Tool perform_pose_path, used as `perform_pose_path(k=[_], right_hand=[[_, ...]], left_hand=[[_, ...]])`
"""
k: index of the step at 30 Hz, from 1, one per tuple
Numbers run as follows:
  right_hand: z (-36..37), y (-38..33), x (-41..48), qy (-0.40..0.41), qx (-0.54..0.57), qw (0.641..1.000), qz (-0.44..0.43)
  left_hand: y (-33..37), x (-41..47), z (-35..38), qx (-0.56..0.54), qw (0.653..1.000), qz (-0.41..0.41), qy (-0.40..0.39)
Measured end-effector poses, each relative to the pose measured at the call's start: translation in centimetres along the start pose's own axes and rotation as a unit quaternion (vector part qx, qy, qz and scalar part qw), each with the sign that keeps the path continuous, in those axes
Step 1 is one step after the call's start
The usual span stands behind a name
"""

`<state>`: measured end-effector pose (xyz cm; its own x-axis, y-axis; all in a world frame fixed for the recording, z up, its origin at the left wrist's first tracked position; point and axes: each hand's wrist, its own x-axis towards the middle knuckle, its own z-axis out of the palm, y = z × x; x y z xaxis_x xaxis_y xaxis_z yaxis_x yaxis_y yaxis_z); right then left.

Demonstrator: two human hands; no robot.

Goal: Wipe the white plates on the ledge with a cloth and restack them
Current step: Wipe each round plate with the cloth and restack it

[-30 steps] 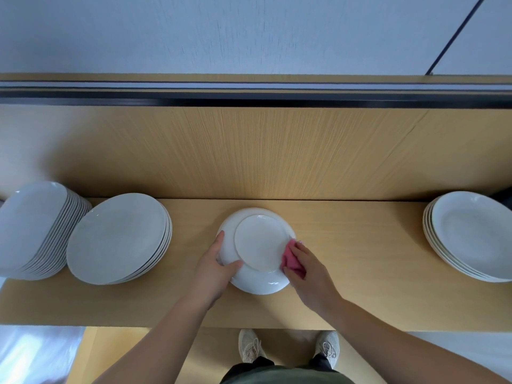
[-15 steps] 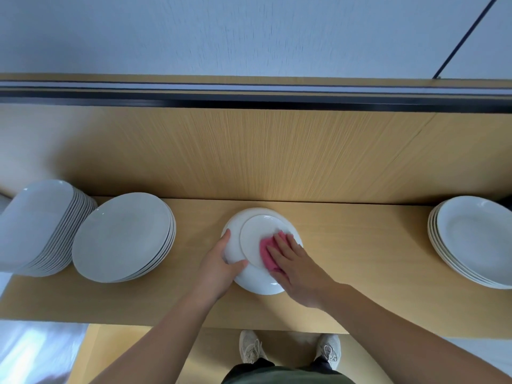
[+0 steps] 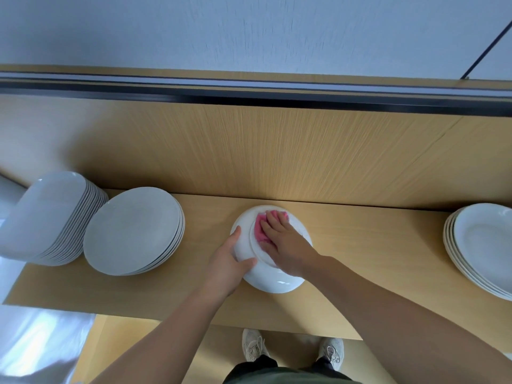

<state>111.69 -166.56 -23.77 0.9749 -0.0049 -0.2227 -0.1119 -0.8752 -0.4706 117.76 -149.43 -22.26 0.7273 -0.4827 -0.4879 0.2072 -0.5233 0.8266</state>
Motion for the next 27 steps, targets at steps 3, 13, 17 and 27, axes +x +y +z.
perform_pose_path(k=[3, 13, 17, 27], right_hand=[[0.5, 0.5, -1.1, -0.006, -0.001, 0.998, -0.069], [0.1, 4.0, -5.2, -0.018, 0.015, 0.989, -0.148], [-0.5, 5.8, -5.7, 0.001, 0.019, 0.989, -0.149], [-4.0, 8.2, -4.5, 0.003, 0.003, 0.998, -0.057]], left_hand=[[-0.1, 0.2, -0.1, -0.004, 1.0, 0.003, 0.004], [-0.1, 0.5, -0.2, -0.013, 1.0, -0.01, 0.018], [0.3, 0.4, -0.1, -0.021, 0.999, -0.013, 0.023], [2.2, -0.8, 0.5, -0.003, 0.999, -0.007, 0.049]])
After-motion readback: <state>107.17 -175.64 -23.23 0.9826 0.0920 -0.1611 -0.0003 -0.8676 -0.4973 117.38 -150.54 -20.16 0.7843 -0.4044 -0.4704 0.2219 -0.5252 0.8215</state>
